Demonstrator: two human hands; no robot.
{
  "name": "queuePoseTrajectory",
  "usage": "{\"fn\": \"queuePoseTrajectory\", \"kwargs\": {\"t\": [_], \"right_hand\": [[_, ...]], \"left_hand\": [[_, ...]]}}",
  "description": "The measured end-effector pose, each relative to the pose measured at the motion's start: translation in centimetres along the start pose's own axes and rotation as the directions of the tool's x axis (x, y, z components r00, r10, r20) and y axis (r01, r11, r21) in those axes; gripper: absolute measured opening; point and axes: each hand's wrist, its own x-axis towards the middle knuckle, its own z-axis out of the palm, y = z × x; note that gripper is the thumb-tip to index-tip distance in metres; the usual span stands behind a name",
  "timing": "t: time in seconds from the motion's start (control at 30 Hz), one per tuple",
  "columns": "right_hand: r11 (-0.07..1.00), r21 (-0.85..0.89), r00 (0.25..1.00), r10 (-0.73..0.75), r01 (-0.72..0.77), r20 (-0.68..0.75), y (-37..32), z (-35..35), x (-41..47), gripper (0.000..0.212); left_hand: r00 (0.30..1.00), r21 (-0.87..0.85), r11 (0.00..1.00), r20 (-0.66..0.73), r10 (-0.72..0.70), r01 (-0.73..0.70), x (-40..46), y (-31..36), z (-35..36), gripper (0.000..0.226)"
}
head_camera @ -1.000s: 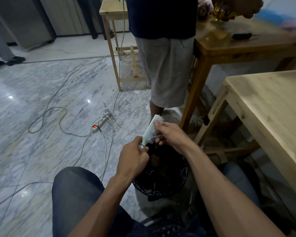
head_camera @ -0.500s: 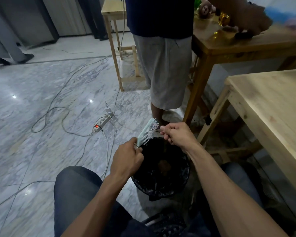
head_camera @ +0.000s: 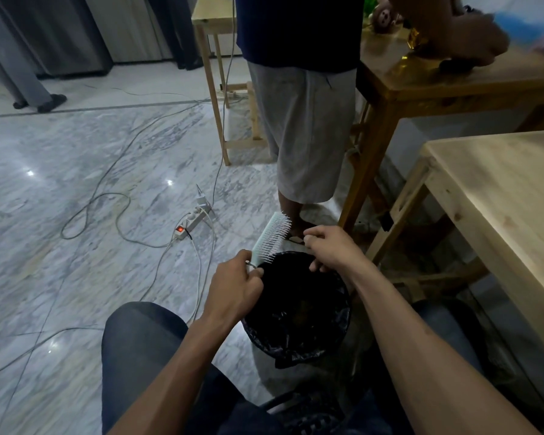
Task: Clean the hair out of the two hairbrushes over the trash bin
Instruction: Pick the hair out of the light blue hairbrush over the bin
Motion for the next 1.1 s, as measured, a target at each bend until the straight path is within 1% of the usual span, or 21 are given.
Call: {"fn": "queuePoseTrajectory", "kwargs": {"t": [0.03,0.07,0.1,0.2,0.23,0.27,0.33,0.4,0.47,0.5,0.57,0.6,0.63,0.67,0.77,0.83,0.87,0.93,0.97,1.0,1.1], "right_hand": [[0.999,-0.037,0.999,-0.024,0.023,-0.032,-0.1,-0.1,0.1,0.027],[0.999,-0.029,0.999,-0.04,0.039,-0.038,-0.2,-0.2,0.0,0.022],[0.998,0.03,0.999,-0.047,0.047,-0.017,-0.4,-0.1,0.0,0.023],[0.943,0.333,0.995,-0.009,-0.024,0.098,-1.0,0.5,-0.3,0.042],[0.918,0.395,0.995,-0.01,-0.031,0.1,-1.1,0.8,-0.3,0.04],[0.896,0.444,0.997,0.001,-0.033,0.073,-1.2,1.0,-0.3,0.031],[0.854,0.517,0.997,0.081,-0.064,-0.012,-1.6,1.3,-0.3,0.015],[0.834,0.544,0.986,0.156,-0.097,-0.065,-1.5,1.3,-0.1,0.018],[0.871,0.473,0.976,0.196,-0.129,-0.095,-1.2,1.2,-0.1,0.026],[0.919,0.37,0.973,0.195,-0.136,-0.126,-1.0,1.2,0.0,0.029],[0.99,0.057,0.97,0.138,-0.13,-0.199,-0.4,1.1,-0.1,0.027],[0.989,-0.075,0.967,0.107,-0.128,-0.23,-0.4,0.8,-0.2,0.024],[0.981,-0.141,0.965,0.091,-0.129,-0.247,-0.3,0.6,-0.4,0.021],[0.982,-0.143,0.965,0.087,-0.125,-0.246,-0.2,0.3,-0.4,0.02],[0.997,0.051,0.982,0.064,-0.056,-0.175,0.3,-0.7,0.2,0.026],[0.99,0.14,0.992,-0.007,0.024,-0.124,0.4,-1.2,0.2,0.021],[0.987,0.134,0.991,-0.072,0.087,-0.11,0.3,-1.4,0.1,0.019],[0.978,0.061,0.978,-0.197,0.201,-0.071,0.4,-1.5,0.1,0.025],[0.974,0.051,0.974,-0.219,0.223,-0.065,0.5,-1.3,0.1,0.029],[0.971,0.068,0.971,-0.223,0.229,-0.082,0.5,-1.1,0.1,0.03],[0.942,0.177,0.94,-0.241,0.287,-0.24,0.5,-0.4,-0.1,0.019]], "left_hand": [[1.0,-0.016,1.0,0.013,-0.011,0.011,0.0,0.0,0.1,0.014],[1.0,-0.032,0.999,0.024,-0.017,0.018,0.0,0.2,0.1,0.015],[0.999,-0.045,0.999,0.035,-0.018,0.02,0.0,0.2,0.2,0.016],[0.999,-0.046,0.999,0.052,0.01,-0.008,-0.2,0.7,0.6,0.013],[0.998,-0.03,0.999,0.042,0.039,-0.038,-0.4,0.8,0.8,0.012],[0.996,-0.008,0.997,0.025,0.08,-0.08,-0.7,0.9,1.2,0.012],[0.987,0.03,0.986,-0.011,0.163,-0.162,-1.1,1.2,1.6,0.011],[0.979,0.031,0.979,-0.026,0.2,-0.199,-1.2,1.4,1.8,0.01],[0.977,0.084,0.974,-0.01,0.213,-0.212,-1.1,1.7,1.9,0.011],[0.977,0.147,0.966,0.008,0.213,-0.212,-1.1,1.8,1.9,0.014],[0.979,0.291,0.935,0.034,0.2,-0.201,-1.0,1.8,2.0,0.017],[0.982,0.339,0.922,0.029,0.186,-0.185,-1.0,1.7,2.0,0.018],[0.985,0.361,0.918,0.013,0.17,-0.163,-0.8,1.5,1.9,0.018],[0.987,0.362,0.921,-0.006,0.159,-0.146,-0.6,1.2,1.8,0.017],[0.984,0.363,0.918,-0.021,0.18,-0.16,-0.2,0.6,1.3,0.014],[0.978,0.349,0.918,-0.027,0.208,-0.186,-0.3,0.6,1.2,0.017],[0.975,0.332,0.923,-0.031,0.219,-0.197,-0.4,0.7,1.3,0.017],[0.972,0.251,0.943,-0.027,0.233,-0.219,-0.5,0.8,1.6,0.015],[0.972,0.193,0.955,-0.023,0.233,-0.224,-0.6,0.8,1.7,0.01],[0.973,0.134,0.965,-0.014,0.23,-0.226,-0.6,0.8,1.7,0.006],[0.978,-0.013,0.978,0.017,0.209,-0.209,-1.1,0.7,1.8,0.015]]}}
